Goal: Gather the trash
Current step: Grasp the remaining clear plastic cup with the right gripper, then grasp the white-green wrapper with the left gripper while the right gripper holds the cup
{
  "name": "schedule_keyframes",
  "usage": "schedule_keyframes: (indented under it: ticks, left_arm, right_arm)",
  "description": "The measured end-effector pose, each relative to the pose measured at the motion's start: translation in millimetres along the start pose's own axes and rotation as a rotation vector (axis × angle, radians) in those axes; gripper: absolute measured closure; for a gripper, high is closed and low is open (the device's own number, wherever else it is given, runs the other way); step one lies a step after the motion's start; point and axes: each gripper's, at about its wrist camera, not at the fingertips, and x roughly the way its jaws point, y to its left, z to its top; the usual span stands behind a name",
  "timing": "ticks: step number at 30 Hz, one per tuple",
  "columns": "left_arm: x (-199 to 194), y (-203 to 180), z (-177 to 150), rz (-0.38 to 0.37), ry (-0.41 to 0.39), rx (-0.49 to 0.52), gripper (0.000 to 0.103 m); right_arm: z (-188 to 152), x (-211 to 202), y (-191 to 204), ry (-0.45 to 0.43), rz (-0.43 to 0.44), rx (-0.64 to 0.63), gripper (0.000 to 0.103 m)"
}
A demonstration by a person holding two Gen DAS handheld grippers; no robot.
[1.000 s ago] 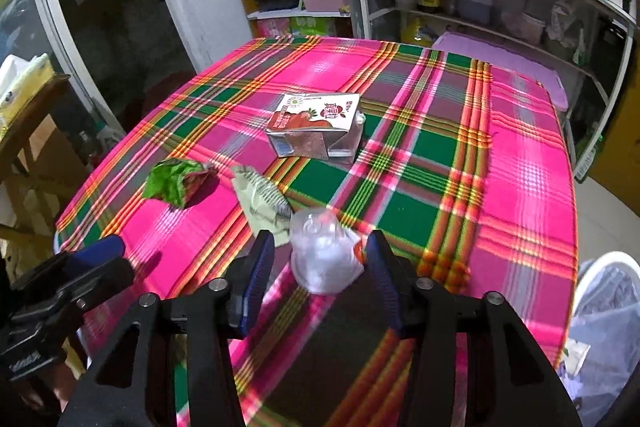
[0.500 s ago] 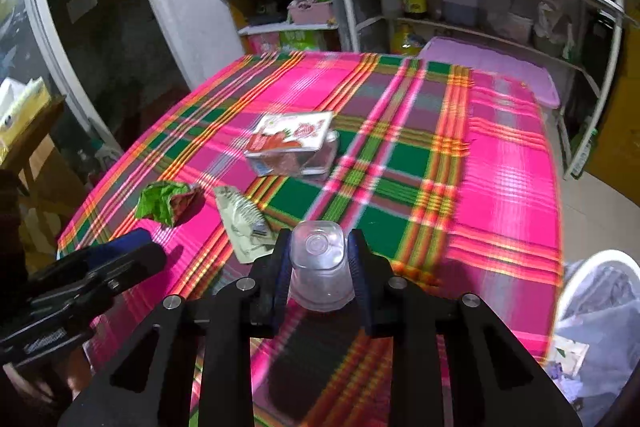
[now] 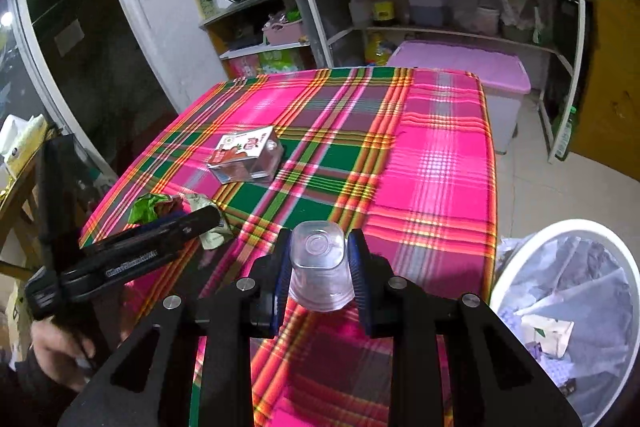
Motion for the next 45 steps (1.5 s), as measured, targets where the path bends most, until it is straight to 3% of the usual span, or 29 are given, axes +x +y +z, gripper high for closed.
schedule_keyframes:
  ticks: [8,11,13,14,18,45]
  left_arm:
    - [18,-9,0,0.106,0.01,0.064,0.045]
    - [14,-4,0,0.106,0.009,0.058,0.056]
    - [11,0,-2,0.083,0.007,0.046,0.063]
    - [8,3,-4,0.064,0.008,0.042,0.074]
    - [-2,3,-14,0.016,0.007,0.053,0.082]
    - [-107,-81,-65,-0.219,-0.093,0.244,0.083]
  right_arm:
    - [-5,-5,-16,-0.008,0.006,0.031,0.074]
    - [-7,-10,-18,-0.015,0.008,0.035,0.074]
    - [-9,-14,-19,-0.021,0.008,0.037,0.074]
    - [-10,-16,-19,-0.023,0.008,0.038,0.074]
    - [-13,-23,-18,-0.029,0.005,0.036,0.074]
    - [-46,-110,-18,-0.126,-0.062,0.033,0.074]
